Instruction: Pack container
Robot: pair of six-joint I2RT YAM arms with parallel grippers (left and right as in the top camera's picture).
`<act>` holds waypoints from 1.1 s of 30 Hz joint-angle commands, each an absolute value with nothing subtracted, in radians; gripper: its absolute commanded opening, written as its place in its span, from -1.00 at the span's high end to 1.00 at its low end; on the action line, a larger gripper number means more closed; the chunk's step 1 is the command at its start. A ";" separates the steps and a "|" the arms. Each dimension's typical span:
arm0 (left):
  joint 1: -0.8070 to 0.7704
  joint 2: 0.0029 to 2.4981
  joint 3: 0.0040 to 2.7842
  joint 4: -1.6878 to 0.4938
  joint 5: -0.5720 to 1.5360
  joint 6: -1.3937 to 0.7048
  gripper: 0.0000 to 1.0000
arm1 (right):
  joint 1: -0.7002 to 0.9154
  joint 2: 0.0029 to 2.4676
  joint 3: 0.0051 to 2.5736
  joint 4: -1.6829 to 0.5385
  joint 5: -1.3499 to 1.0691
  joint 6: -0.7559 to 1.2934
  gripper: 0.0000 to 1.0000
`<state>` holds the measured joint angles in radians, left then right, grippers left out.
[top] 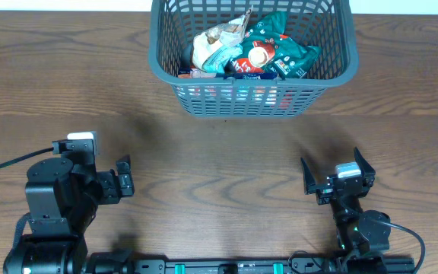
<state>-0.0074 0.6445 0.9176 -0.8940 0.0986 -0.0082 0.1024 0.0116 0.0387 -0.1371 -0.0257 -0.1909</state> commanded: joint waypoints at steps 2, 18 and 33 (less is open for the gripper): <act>-0.006 0.645 0.918 -0.896 0.105 -0.024 -0.97 | 0.110 0.005 0.036 -0.139 -0.015 -0.176 -0.98; -0.030 0.532 0.853 -0.888 0.109 0.029 -0.97 | 0.110 0.005 0.036 -0.139 -0.015 -0.176 -0.99; -0.059 0.002 0.142 -0.084 0.112 0.191 -0.97 | 0.110 0.005 0.036 -0.139 -0.015 -0.176 -0.98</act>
<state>-0.0547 0.0456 0.1928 -0.1520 0.1062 0.1398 0.1024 0.0116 0.0383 -0.1371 -0.0246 -0.1886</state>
